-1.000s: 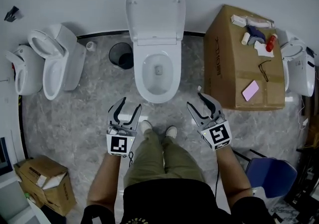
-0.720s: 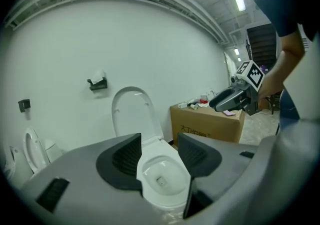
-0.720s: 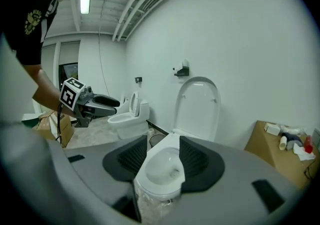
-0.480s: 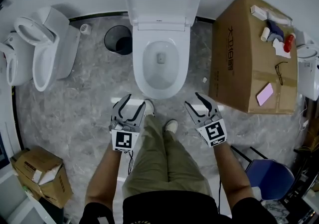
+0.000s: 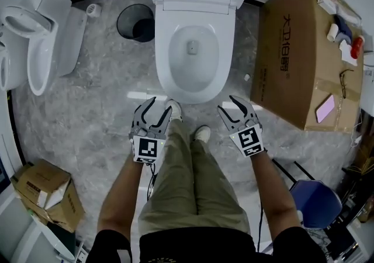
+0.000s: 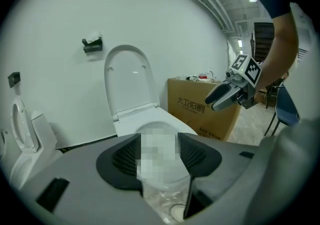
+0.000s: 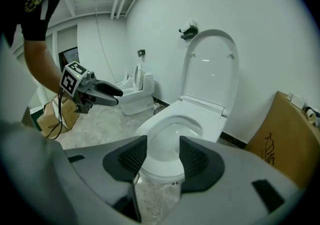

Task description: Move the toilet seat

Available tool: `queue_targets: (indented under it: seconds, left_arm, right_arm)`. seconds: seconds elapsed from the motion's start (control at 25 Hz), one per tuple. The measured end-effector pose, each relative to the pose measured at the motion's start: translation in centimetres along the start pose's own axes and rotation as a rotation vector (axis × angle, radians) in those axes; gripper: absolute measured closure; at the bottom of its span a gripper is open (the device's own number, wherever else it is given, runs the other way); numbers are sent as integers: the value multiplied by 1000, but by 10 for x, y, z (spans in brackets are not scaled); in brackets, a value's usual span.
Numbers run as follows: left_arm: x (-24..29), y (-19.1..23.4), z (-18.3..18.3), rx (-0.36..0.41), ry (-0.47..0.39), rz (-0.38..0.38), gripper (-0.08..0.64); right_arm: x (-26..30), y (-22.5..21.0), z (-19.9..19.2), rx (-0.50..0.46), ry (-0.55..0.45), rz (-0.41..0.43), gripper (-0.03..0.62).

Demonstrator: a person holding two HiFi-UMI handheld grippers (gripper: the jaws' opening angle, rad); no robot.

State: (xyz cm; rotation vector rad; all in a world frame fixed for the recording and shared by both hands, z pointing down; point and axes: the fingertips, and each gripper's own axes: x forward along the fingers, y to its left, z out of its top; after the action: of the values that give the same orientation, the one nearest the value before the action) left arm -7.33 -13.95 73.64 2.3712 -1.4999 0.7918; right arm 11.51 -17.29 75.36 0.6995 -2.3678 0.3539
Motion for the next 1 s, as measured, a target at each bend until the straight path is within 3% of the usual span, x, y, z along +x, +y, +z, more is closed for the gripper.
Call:
queue_targets:
  seconds: [0.44, 1.0]
  left_arm:
    - [58, 5, -87, 11, 158, -87, 330]
    - [107, 7, -173, 90, 344, -197, 322]
  right_arm:
    - [65, -3, -80, 5, 174, 23, 397]
    - [110, -20, -163, -30, 372, 22, 394]
